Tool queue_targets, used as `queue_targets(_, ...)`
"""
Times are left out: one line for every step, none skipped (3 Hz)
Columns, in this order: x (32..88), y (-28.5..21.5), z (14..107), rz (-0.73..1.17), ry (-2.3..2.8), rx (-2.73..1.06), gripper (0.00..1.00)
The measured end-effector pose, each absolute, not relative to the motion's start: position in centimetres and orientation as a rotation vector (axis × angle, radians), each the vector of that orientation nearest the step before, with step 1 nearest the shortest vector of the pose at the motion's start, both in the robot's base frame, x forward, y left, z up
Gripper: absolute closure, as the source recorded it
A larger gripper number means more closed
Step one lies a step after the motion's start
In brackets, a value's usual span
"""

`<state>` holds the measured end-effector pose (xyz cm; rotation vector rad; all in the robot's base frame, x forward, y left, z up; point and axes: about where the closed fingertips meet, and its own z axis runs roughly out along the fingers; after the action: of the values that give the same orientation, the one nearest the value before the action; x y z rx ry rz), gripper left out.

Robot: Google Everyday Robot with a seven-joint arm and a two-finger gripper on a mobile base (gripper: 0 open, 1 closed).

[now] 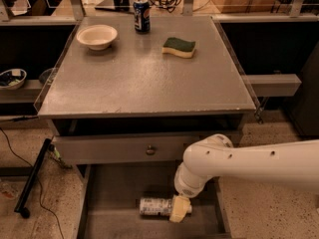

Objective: Pick blue plastic bottle from middle drawer and place on counter

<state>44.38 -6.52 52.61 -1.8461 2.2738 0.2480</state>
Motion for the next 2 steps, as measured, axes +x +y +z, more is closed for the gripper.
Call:
queue_targets(44.4, -6.5, 52.4, 0.25, 2.277, -1.846, 0.0)
queue_targets(44.4, -6.3, 50.5, 0.259, 2.3, -1.818, 0.0)
